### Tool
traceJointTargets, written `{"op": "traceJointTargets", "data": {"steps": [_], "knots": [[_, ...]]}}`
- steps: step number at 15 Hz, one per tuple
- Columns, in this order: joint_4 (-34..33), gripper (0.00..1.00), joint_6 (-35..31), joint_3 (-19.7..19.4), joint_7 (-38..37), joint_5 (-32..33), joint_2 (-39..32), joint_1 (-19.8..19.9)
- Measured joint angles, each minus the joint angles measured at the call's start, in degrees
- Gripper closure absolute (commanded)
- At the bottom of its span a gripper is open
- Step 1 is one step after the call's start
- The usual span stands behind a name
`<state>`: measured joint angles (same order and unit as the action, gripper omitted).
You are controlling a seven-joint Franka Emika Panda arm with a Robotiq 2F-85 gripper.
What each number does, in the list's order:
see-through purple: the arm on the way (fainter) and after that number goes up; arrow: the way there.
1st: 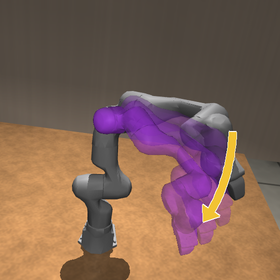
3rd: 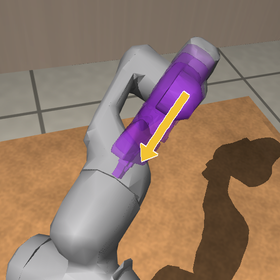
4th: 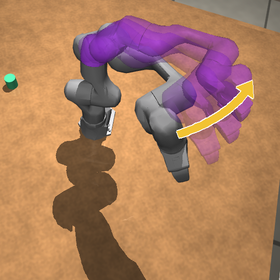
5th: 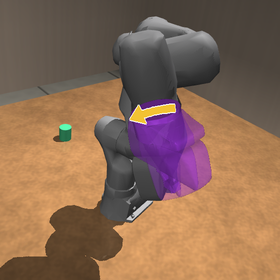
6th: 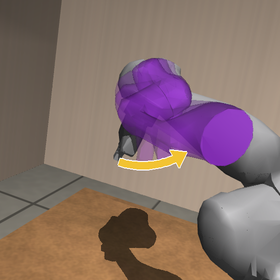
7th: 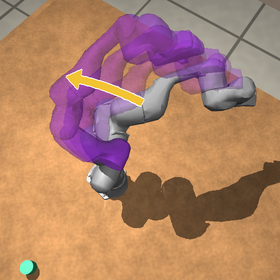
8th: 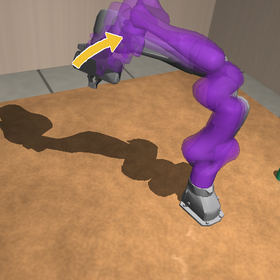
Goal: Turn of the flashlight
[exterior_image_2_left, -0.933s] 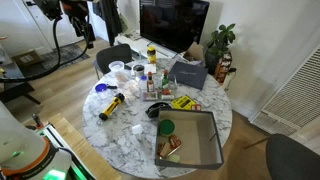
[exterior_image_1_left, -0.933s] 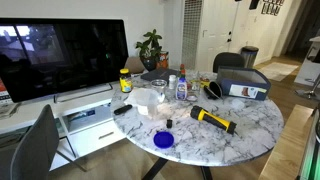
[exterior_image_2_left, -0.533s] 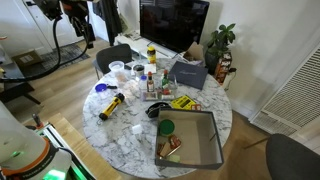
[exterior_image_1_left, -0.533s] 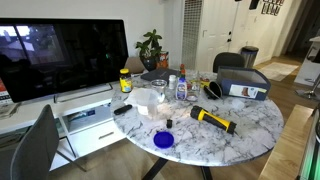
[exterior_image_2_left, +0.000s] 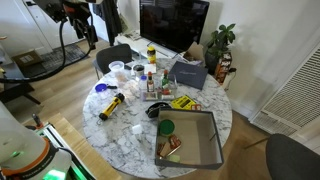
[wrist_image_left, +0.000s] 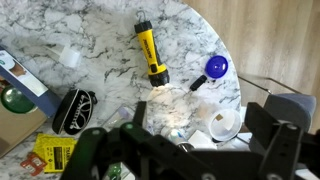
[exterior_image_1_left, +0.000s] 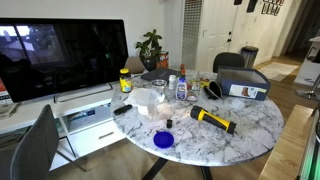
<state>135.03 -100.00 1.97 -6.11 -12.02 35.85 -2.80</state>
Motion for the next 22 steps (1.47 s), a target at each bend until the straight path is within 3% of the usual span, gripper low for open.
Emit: {"op": "traceJointTargets", "data": {"steps": [2,3,5,13,14,18,22], "knots": [[1.3,0.0,-3.1,0.5,3.8,0.0,-2.4,-0.3],[2.2,0.25,-5.4,0.6,5.9,-0.3,-3.9,-0.7],[4.5,0.34,-10.6,0.3,10.2,-0.8,-7.1,-1.3],[14.1,0.96,-24.6,-4.5,29.2,-10.1,-16.9,-3.8],[15.0,1.0,-26.0,-4.6,30.5,-11.4,-18.1,-4.0],[17.3,0.99,-30.4,-4.7,36.0,-17.2,-23.1,-4.6],[16.7,0.99,-30.6,-4.7,36.3,-17.4,-24.1,-4.7]]}}
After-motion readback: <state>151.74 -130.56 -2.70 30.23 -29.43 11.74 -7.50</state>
